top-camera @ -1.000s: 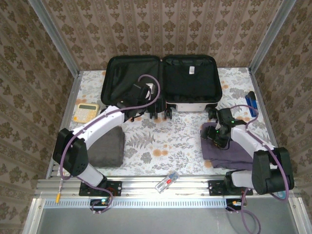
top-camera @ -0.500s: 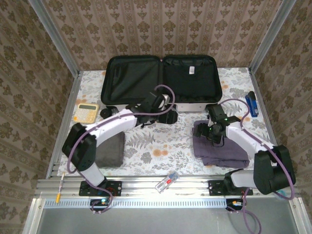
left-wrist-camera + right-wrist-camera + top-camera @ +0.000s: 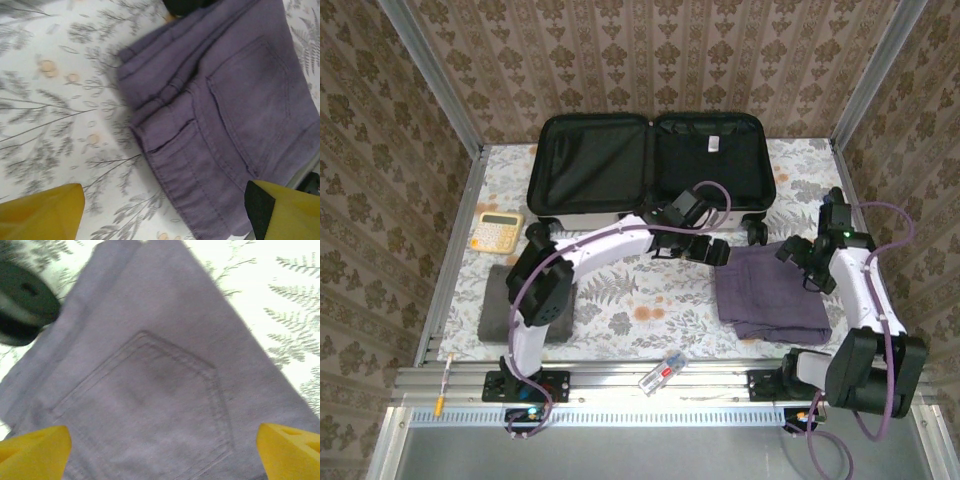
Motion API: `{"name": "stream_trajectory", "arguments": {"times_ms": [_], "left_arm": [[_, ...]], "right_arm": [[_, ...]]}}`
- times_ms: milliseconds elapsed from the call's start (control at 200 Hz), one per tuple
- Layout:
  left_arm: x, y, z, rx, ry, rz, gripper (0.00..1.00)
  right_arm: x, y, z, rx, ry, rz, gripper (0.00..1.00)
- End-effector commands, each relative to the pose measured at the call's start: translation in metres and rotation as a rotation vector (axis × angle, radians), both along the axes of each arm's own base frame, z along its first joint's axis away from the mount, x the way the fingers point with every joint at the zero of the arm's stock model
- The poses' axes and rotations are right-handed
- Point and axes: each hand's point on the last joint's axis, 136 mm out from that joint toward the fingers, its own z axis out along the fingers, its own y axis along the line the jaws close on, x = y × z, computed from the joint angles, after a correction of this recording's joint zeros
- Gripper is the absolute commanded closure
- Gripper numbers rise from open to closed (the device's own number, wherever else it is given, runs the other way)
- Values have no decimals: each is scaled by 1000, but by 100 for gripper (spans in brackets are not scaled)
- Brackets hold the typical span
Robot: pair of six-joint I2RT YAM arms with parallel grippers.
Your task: Pack the luggage
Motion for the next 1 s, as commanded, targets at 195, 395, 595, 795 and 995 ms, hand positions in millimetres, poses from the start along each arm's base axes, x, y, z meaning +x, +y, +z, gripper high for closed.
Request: {"name": "stream_trajectory", "arguments": {"times_ms": [195, 395, 595, 795, 995], "left_arm": [[-28, -34, -33, 31, 114, -155, 16], [-29, -42, -54, 55, 138, -159, 23], [-17, -19, -67, 121, 100, -92, 26], [4, 48, -94, 226, 106, 54, 28], [14, 99, -91, 228, 105, 143, 28]], "right_arm": [[-6, -29, -48, 160, 27, -118, 7], [-1, 2, -70, 288, 36, -44, 22], [-2, 52, -79, 296, 72, 84, 26], [-10, 102, -78, 315, 50, 155, 26], [-8, 101, -63, 209, 34, 211, 19]]}}
